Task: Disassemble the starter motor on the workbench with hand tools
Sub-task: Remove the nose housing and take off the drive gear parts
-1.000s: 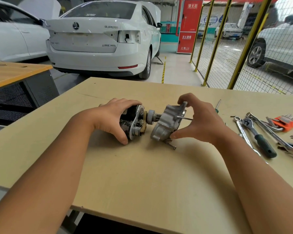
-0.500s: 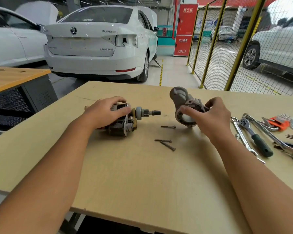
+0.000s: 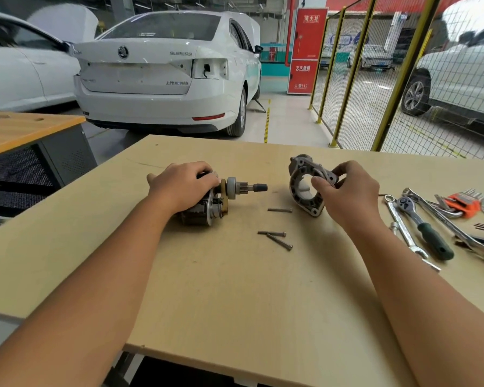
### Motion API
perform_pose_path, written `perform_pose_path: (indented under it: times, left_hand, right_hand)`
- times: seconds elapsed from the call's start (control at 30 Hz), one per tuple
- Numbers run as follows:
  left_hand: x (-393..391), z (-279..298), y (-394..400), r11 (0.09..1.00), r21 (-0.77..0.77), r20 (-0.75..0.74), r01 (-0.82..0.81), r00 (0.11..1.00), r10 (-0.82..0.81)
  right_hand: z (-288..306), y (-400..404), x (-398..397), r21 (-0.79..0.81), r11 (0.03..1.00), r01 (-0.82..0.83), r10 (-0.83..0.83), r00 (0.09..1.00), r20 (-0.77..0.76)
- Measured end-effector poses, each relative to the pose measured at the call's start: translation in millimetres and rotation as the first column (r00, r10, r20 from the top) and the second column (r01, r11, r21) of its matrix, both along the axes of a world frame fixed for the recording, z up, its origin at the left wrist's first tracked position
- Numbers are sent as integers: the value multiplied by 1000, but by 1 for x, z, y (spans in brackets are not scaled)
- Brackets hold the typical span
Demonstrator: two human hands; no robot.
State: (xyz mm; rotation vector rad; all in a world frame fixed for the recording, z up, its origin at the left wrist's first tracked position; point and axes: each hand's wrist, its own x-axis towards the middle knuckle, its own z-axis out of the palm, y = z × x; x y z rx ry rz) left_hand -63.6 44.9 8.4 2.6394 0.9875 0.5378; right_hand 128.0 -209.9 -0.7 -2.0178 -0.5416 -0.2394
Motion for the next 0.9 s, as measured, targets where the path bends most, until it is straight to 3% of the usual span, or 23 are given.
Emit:
perform_pose_path:
  times: [0.3,0.37,0.47,0.57,0.63,0.8,0.9]
  left_hand:
    - [0,6,1,981,190,-123,-26,991,50]
    - [-5,9,6,987,159,-199,-23,979,55]
    - [-14,11,15,996,43,-325,81,944,-63]
    - [-21,12,21,960,-198,-195,198,952,-237]
    - [-23,10,23,941,-248,-90,232,961,-260]
    - [-24,5,13,982,-124,-34,140,989,-145]
    - [-26,-1,7,996,-47,127,74,990,-67]
  right_hand:
    - [1,1,-14,28,997,-76,78,995,-67]
    - [2,1,-17,64,996,-67,71,995,-64]
    - [5,4,-25,92,993,-79,82,996,-28]
    - [4,9,-33,102,985,-143,147,989,-34]
    - [3,11,-39,85,979,-184,188,982,-33]
    - [4,12,-44,31,965,-261,261,965,-6]
    - [3,12,-45,-4,955,-295,295,955,-2]
